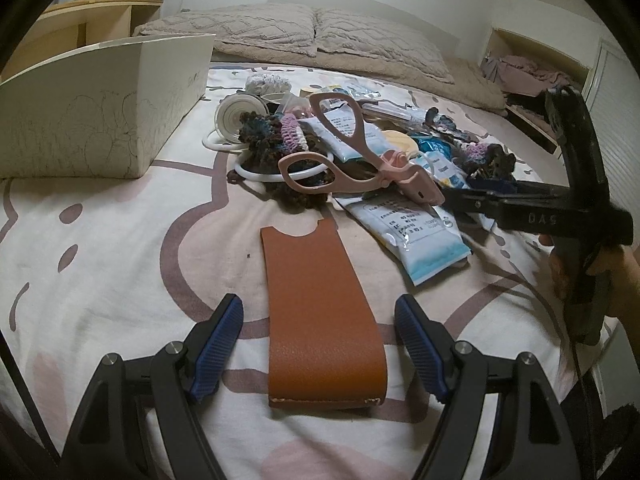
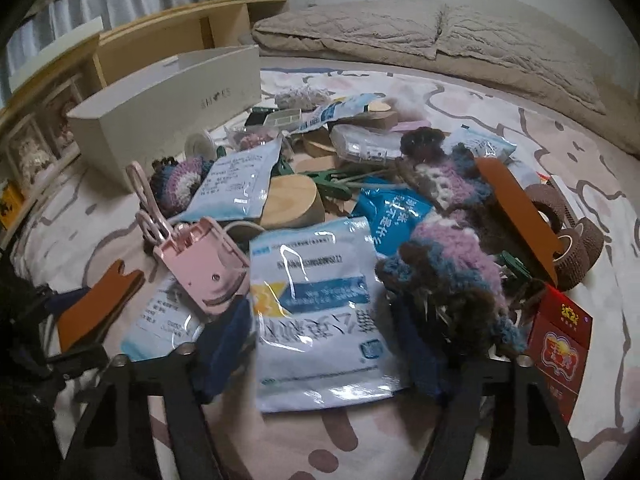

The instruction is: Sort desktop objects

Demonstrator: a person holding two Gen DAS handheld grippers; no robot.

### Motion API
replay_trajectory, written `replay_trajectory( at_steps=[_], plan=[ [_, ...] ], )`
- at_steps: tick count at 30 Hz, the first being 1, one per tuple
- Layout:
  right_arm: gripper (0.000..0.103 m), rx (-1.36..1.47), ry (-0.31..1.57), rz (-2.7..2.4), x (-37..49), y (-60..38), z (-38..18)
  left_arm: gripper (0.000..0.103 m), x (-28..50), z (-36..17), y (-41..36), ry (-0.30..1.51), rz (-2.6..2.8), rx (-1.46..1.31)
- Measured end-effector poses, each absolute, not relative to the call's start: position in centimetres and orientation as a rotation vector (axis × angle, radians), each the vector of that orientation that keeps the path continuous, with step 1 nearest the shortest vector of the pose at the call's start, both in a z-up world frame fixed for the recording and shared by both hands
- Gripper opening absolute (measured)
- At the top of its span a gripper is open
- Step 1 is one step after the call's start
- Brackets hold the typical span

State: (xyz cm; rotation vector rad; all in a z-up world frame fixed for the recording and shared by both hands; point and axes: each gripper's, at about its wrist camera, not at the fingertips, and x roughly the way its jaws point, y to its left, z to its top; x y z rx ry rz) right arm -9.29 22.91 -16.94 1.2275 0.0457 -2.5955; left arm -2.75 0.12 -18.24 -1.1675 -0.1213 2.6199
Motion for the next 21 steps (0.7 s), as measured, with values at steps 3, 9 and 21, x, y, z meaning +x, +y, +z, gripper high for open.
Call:
replay_trajectory(
  at_steps=[3,9,21],
  plan=[
    [0.067,1.215,0.085,-2.602,-8.7,22.6,-16.7,0.078,-2.8,-18.3,0.1,-0.119,2.621,-1.166],
    [0.061,1.243,0.117,-2.584,-6.4,22.8,-16.4,0.078,-2.8,-18.3,0.0,-0.117,2.624,-1.163],
    [0.061,1.362,0.232,-2.514,-1.1,23.4,-16.3,0.079,-2.4,-18.1,0.2,-0.089,2.662,-1.171]
  ],
)
